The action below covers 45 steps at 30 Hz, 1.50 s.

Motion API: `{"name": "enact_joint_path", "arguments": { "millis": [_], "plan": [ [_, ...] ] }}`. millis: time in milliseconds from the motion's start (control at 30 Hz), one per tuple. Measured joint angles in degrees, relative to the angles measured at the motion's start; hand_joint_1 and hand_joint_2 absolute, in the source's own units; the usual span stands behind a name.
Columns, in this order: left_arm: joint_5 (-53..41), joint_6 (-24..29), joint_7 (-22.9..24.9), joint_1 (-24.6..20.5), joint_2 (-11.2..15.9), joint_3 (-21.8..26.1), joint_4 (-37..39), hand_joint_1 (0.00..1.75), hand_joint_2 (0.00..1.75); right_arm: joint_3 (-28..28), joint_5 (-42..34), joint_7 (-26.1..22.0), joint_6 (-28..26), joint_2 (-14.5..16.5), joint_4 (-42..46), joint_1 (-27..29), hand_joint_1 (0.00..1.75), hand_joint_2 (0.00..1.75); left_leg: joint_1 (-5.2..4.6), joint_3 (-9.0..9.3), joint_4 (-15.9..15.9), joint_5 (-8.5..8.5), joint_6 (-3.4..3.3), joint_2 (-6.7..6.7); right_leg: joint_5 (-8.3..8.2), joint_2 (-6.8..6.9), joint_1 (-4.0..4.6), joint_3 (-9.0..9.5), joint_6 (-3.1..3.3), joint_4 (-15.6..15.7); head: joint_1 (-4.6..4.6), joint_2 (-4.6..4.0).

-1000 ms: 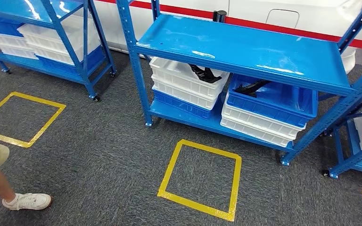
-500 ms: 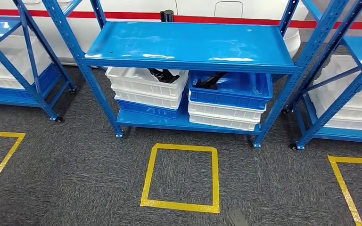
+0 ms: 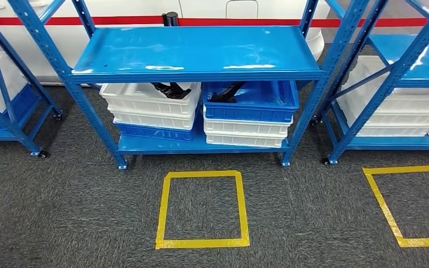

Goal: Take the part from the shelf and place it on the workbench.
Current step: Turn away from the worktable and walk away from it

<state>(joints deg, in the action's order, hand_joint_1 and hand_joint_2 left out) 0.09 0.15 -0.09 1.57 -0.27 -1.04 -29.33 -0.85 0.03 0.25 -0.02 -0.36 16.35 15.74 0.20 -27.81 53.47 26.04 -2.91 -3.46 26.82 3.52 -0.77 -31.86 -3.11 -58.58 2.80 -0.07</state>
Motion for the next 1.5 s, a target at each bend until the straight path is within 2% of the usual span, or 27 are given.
{"name": "enact_joint_path", "arguments": {
  "millis": [67, 133, 167, 200, 267, 333, 367, 400, 433, 500, 567, 633, 700, 733, 800, 833, 867, 900, 933, 1000, 1067, 1100, 1200, 1267, 1333, 1433, 1500],
  "plan": [
    [-0.01, 0.00, 0.14, 2.79, 0.06, 0.01, 0.76, 0.00, 0.00, 0.00, 0.01, -0.17, 0.00, -0.02, 1.15, -3.04, 0.00, 0.00, -0.23, 0.49, 0.02, 0.59, 0.78, -1.65, -1.02, 2.00, 0.05, 2.06, 0.51, 3.60, -0.14, 0.00],
    [-0.01, -0.01, 0.22, 5.91, 0.06, -0.02, 2.50, 0.00, 0.00, 0.00, 0.03, -0.29, 0.00, 0.02, 3.21, -6.37, 0.00, 0.00, -0.10, 1.08, -0.02, 1.06, 1.58, -3.21, -0.97, 0.60, 0.17, 2.00, 1.36, 3.69, -0.27, 0.00],
    [0.00, -0.02, 0.23, 7.48, 0.05, -0.04, 3.57, 0.00, 0.00, 0.00, 0.03, -0.31, 0.00, 0.07, 4.40, -7.97, 0.00, 0.00, 0.10, 1.27, 0.33, 1.50, 2.02, -2.99, -1.02, -0.26, 0.17, 1.98, 1.73, 3.78, -0.27, 0.00],
    [0.00, -0.04, 0.25, 9.14, 0.04, -0.05, 4.72, 0.00, 0.00, 0.00, 0.04, -0.32, 0.00, 0.10, 5.69, -9.67, 0.00, 0.00, 0.28, 0.94, 1.59, 2.50, 2.41, -1.96, -1.17, -1.16, 0.10, 1.97, 2.08, 3.88, -0.31, 0.00],
    [0.01, -0.03, 0.26, 12.46, 0.13, -0.05, 7.40, 0.00, 0.87, 0.00, 0.04, -0.32, 0.00, 0.11, 8.47, -12.89, 0.00, 0.00, 0.52, -1.98, 8.08, 6.31, 2.94, 1.23, -1.48, -3.21, -0.03, 1.69, 2.57, 3.94, -0.40, 0.00],
    [0.02, 0.00, 0.27, 15.29, 0.24, -0.03, 10.31, 0.00, 1.75, 0.01, 0.02, -0.33, 0.00, 0.09, 11.24, -15.27, 0.00, 0.00, 0.53, -6.23, 16.20, 9.73, 3.06, 2.65, -1.69, -5.53, 0.05, 1.33, 2.85, 3.90, -0.44, 0.00],
    [0.02, 0.00, 0.28, 16.23, 0.27, -0.03, 11.44, 0.00, 1.75, 0.02, 0.02, -0.33, 0.00, 0.08, 12.36, -15.89, 0.00, 0.00, 0.51, -7.33, 17.97, 9.89, 3.02, 2.81, -1.75, -6.53, 0.10, 1.27, 2.90, 3.89, -0.45, 0.00],
    [0.02, 0.00, 0.27, 16.69, 0.29, -0.03, 12.23, 0.00, 1.75, 0.03, 0.01, -0.33, 0.00, 0.07, 13.14, -16.14, 0.00, 0.00, 0.48, -7.39, 17.41, 8.84, 2.88, 2.89, -1.78, -7.34, 0.14, 1.30, 2.93, 3.89, -0.45, 0.00],
    [0.02, 0.00, 0.27, 16.56, 0.32, -0.03, 12.64, 0.00, 1.75, 0.04, 0.01, -0.31, 0.00, 0.06, 13.56, -15.99, 0.00, 0.00, 0.43, -6.30, 14.41, 6.79, 2.64, 2.93, -1.79, -7.86, 0.16, 1.41, 2.92, 3.89, -0.45, 0.00],
    [0.02, 0.00, 0.19, 14.63, 0.38, -0.03, 12.80, 0.00, 1.75, 0.04, 0.02, -0.24, 0.00, 0.09, 13.63, -14.51, 0.00, 0.87, 0.11, -2.70, 5.70, 2.24, 1.88, 3.25, -1.67, -8.36, 0.29, 1.60, 2.72, 3.88, -0.45, 0.00],
    [0.00, 0.00, 0.10, 11.59, 0.37, -0.04, 12.11, 0.00, 1.75, 0.04, 0.02, -0.11, 0.00, 0.16, 12.76, -11.84, 0.00, 1.75, -0.27, -0.66, 0.92, 0.05, 1.22, 3.56, -1.42, -8.37, 0.47, 1.64, 2.29, 3.86, -0.40, 0.00],
    [0.05, 0.03, 0.06, 8.75, 0.33, -0.06, 10.73, 0.00, 1.75, 0.02, 0.01, 0.03, 0.00, 0.21, 11.21, -9.08, 0.00, 1.75, -0.37, -0.85, 0.50, -0.23, 0.76, 3.64, -1.29, -8.27, 0.51, 1.78, 1.75, 3.88, -0.34, 0.00],
    [0.51, 0.28, 0.06, 6.67, 0.19, -0.39, 9.85, 0.00, 1.75, -0.13, -0.03, 0.14, -0.08, 0.20, 10.16, -7.32, 0.00, 1.75, -0.14, -0.88, 0.16, -0.53, 0.14, 3.54, -0.28, -7.09, 0.45, 1.34, 1.23, 2.65, -0.29, 0.00],
    [1.02, 0.54, 0.10, 6.10, 0.10, -0.77, 9.75, 0.00, 1.75, -0.31, -0.07, 0.19, -0.26, 0.19, 9.93, -7.14, 0.00, 1.31, 0.00, -0.79, -0.01, -0.69, -0.17, 3.19, 1.16, -6.23, 0.47, 0.36, 1.00, 0.61, -0.25, 0.00],
    [2.46, 1.35, 0.37, 5.72, -0.14, -2.04, 9.73, 0.00, 1.75, -0.95, -0.17, 0.32, -0.90, 0.19, 9.62, -7.82, 0.00, 0.44, 0.08, -0.84, -0.05, -0.80, -0.50, 2.15, 5.25, -4.68, 0.35, -3.11, 0.58, -6.73, -0.17, 0.00],
    [3.28, 1.81, 0.50, 5.63, -0.28, -2.81, 9.73, 0.00, 1.31, -1.39, -0.23, 0.47, -1.34, 0.20, 9.42, -8.25, 0.00, 0.00, 0.08, -0.92, -0.04, -0.82, -0.55, 1.71, 6.85, -4.36, 0.22, -4.87, 0.39, -10.65, -0.19, 0.00],
    [4.09, 2.31, 0.63, 5.46, -0.46, -3.65, 9.73, 0.00, 0.87, -1.84, -0.29, 0.67, -1.80, 0.21, 9.22, -8.54, 0.00, 0.00, 0.12, -0.97, -0.02, -0.82, -0.55, 1.49, 7.46, -4.18, 0.06, -5.91, 0.20, -13.18, -0.20, 0.00],
    [4.93, 2.83, 0.74, 5.20, -0.64, -4.54, 9.73, 0.00, 0.44, -2.33, -0.38, 0.93, -2.30, 0.22, 9.01, -8.73, 0.00, 0.00, 0.20, -0.94, 0.00, -0.81, -0.54, 1.48, 6.86, -4.06, -0.11, -5.79, 0.05, -13.44, -0.19, 0.00],
    [5.76, 3.36, 0.84, 4.88, -0.83, -5.45, 9.73, 0.00, 0.00, -2.85, -0.46, 1.21, -2.81, 0.21, 8.81, -8.87, 0.00, 0.00, 0.30, -0.84, 0.02, -0.78, -0.50, 1.59, 5.19, -3.97, -0.27, -4.41, -0.07, -11.06, -0.19, 0.00],
    [7.42, 4.49, 1.06, 4.29, -1.16, -7.50, 9.73, 0.00, 0.00, -3.96, -0.63, 1.77, -3.80, 0.19, 8.34, -9.28, 0.00, 0.87, 0.36, -0.60, 0.19, -0.61, -0.13, 1.85, 1.41, -3.76, -0.48, -0.04, -0.24, -2.71, -0.16, 0.00],
    [9.07, 5.64, 1.31, 3.74, -1.37, -9.77, 9.73, 0.00, 0.00, -5.22, -0.83, 2.23, -4.75, 0.20, 7.94, -9.99, 0.00, 1.75, 0.16, -0.64, 0.44, -0.43, 0.55, 1.89, -0.12, -3.70, -0.44, 2.42, 0.08, 2.71, -0.23, 0.00],
    [9.94, 6.24, 1.42, 3.39, -1.44, -10.99, 9.73, 0.00, 0.00, -5.94, -0.97, 2.48, -5.23, 0.25, 7.73, -10.34, 0.00, 1.75, 0.05, -0.75, 0.58, -0.30, 0.79, 1.86, -0.17, -3.71, -0.40, 2.73, 0.32, 3.70, -0.27, 0.00],
    [12.41, 7.91, 1.66, 2.44, -1.66, -14.69, 9.73, 0.00, 0.00, -8.03, -1.43, 3.28, -6.59, 0.42, 7.09, -11.02, 0.00, 1.75, 0.12, -0.88, 0.58, -0.39, -0.47, 1.87, -0.35, -3.74, -0.30, 2.58, 0.71, 3.78, -0.29, 0.00],
    [14.09, 9.00, 1.93, 1.93, -1.86, -17.46, 9.73, 0.00, 0.00, -9.49, -1.77, 3.81, -7.53, 0.44, 6.63, -11.57, 0.00, 0.87, 0.16, -0.84, 0.37, -0.64, -0.96, 1.88, -0.39, -3.75, -0.12, 2.54, 0.90, 3.77, -0.30, 0.00],
    [15.73, 10.13, 2.27, 1.30, -1.97, -20.26, 9.73, 0.00, 0.00, -11.04, -2.15, 4.32, -8.42, 0.45, 6.19, -12.21, 0.00, 0.00, 0.24, -0.81, 0.12, -0.84, -0.66, 1.89, -0.44, -3.76, 0.02, 2.46, 1.16, 3.76, -0.31, 0.00],
    [18.20, 11.80, 2.68, 0.35, -2.13, -24.62, 9.86, 0.00, 0.00, -13.50, -2.66, 5.10, -9.72, 0.45, 5.49, -13.07, 0.00, 0.00, 0.32, -0.82, -0.15, -1.13, 0.01, 1.91, -0.47, -3.74, 0.14, 2.35, 1.38, 3.73, -0.31, 0.00],
    [19.84, 12.90, 3.00, -0.22, -2.28, -27.69, 10.03, 0.00, 0.00, -15.16, -3.00, 5.70, -10.58, 0.44, 5.00, -13.60, 0.00, 0.00, 0.40, -0.83, -0.23, -1.20, 0.81, 1.91, -0.47, -3.74, 0.20, 2.30, 1.47, 3.70, -0.31, 0.00]
  ]
}}
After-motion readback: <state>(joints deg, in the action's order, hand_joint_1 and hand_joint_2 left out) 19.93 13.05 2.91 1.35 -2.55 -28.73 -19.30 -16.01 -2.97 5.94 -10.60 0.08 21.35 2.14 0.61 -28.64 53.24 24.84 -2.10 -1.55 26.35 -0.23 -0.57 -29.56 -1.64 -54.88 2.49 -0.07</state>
